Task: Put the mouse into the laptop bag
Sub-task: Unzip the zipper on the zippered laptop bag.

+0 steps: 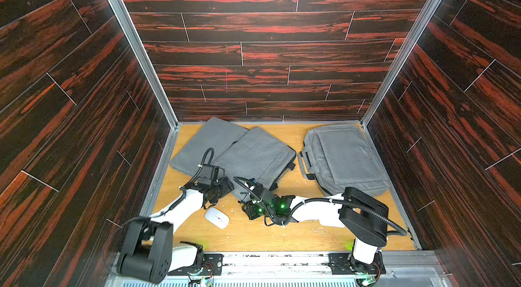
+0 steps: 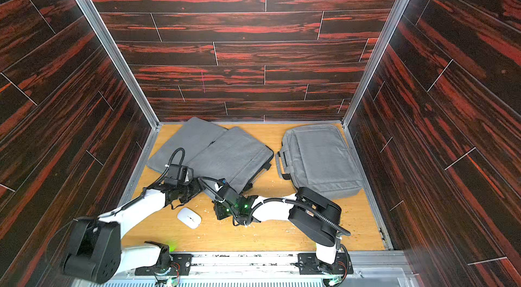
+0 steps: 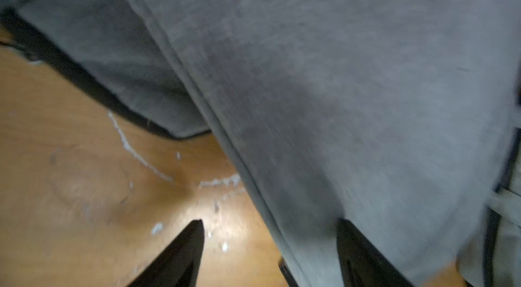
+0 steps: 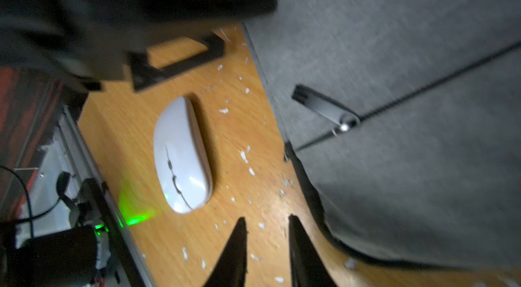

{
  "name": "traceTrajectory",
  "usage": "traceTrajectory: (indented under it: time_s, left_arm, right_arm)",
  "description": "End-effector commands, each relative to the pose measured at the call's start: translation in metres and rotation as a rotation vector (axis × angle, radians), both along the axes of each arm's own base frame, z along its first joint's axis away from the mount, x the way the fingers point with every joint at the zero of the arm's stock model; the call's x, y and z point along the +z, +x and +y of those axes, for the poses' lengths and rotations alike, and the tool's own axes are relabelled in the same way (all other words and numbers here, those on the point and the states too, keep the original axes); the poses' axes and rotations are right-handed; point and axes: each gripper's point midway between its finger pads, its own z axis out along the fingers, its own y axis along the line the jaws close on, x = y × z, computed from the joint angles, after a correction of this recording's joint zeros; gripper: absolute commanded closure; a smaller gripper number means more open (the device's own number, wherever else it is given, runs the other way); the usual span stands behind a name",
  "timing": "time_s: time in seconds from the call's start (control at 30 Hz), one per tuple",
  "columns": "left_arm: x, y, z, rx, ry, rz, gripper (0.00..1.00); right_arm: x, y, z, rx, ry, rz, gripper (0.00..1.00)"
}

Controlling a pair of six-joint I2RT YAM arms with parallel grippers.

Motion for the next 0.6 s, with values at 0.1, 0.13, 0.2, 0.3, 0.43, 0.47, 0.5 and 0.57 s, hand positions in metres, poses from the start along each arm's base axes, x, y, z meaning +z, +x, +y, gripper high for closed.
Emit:
traceTrajectory:
  time_s: [0.1, 0.13, 0.2, 0.3, 0.43, 0.47, 0.5, 0.57]
  left_arm:
    - [-0.002, 0.018, -0.009, -0.006, -0.026, -0.027, 0.42]
    - [-0.002, 0.020, -0.010, -0.009, -0.030, -0.026, 0.49]
    - [0.001, 0.024, -0.016, -0.024, -0.051, -0.025, 0.76]
    - [0.012, 0.026, -0.027, -0.053, -0.071, -0.033, 0.99]
    - [0.036, 0.027, -0.039, -0.081, -0.085, -0.071, 1.00]
    - [0.043, 0.027, -0.042, -0.085, -0.093, -0.081, 1.00]
    - [0.048, 0.027, -0.043, -0.089, -0.098, -0.091, 1.00]
    - [0.063, 0.027, -0.047, -0.095, -0.112, -0.118, 1.00]
  right_arm:
    - [-0.013, 0.001, 0.008, -0.007, -0.009, 0.022, 0.68]
    - [-0.013, 0.001, 0.008, -0.009, -0.010, 0.023, 0.68]
    - [-0.014, 0.001, 0.006, -0.011, -0.016, 0.019, 0.67]
    - [-0.011, 0.001, 0.001, -0.020, -0.021, 0.009, 0.66]
    - [0.001, -0.001, -0.003, -0.042, 0.013, 0.012, 0.66]
    - [0.005, -0.003, -0.003, -0.047, 0.025, 0.012, 0.66]
    - [0.007, -0.004, -0.003, -0.054, 0.029, 0.013, 0.66]
    - [0.011, -0.008, -0.002, -0.066, 0.028, 0.009, 0.66]
